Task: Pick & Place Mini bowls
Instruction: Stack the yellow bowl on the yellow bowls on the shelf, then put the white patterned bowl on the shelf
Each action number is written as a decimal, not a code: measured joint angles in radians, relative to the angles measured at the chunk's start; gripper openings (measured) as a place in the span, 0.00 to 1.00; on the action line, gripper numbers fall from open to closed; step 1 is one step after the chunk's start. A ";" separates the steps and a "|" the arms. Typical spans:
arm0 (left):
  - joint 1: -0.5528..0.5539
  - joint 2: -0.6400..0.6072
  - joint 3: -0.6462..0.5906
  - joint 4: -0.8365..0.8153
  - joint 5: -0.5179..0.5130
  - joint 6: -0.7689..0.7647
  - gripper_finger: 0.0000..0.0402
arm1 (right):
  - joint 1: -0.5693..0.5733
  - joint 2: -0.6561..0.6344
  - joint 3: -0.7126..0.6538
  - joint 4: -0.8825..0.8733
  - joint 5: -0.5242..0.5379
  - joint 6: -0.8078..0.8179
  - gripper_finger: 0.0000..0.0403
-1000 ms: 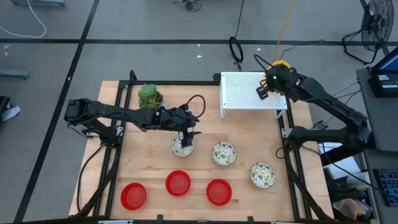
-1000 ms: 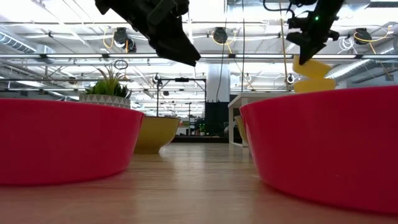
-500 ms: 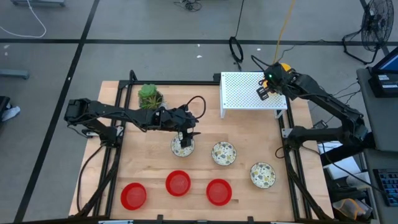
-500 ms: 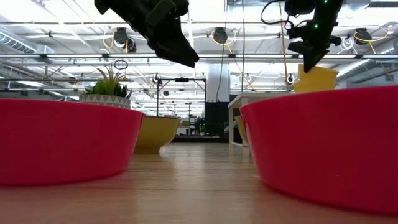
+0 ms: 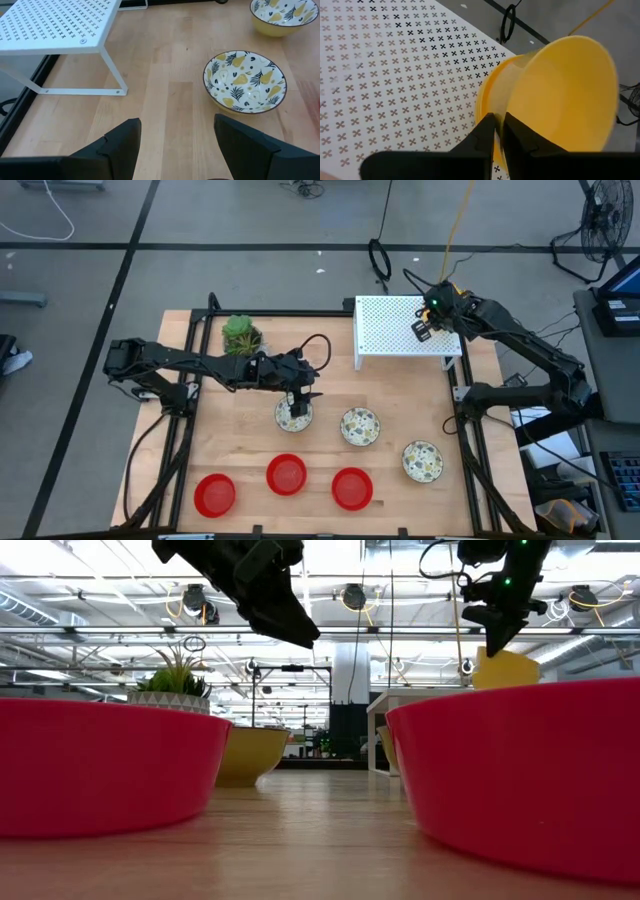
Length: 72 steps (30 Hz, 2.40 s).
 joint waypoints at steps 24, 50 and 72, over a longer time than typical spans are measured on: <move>0.000 0.000 0.000 -0.006 0.000 0.000 0.64 | 0.033 -0.038 -0.001 0.116 -0.061 -0.061 0.32; -0.006 0.000 -0.050 -0.374 0.021 -0.337 0.64 | 0.526 -0.050 -0.463 0.918 -0.798 -0.008 0.24; -0.102 0.000 -0.059 -0.332 0.012 -0.454 0.64 | 1.102 0.204 -0.487 0.922 -0.429 0.157 0.25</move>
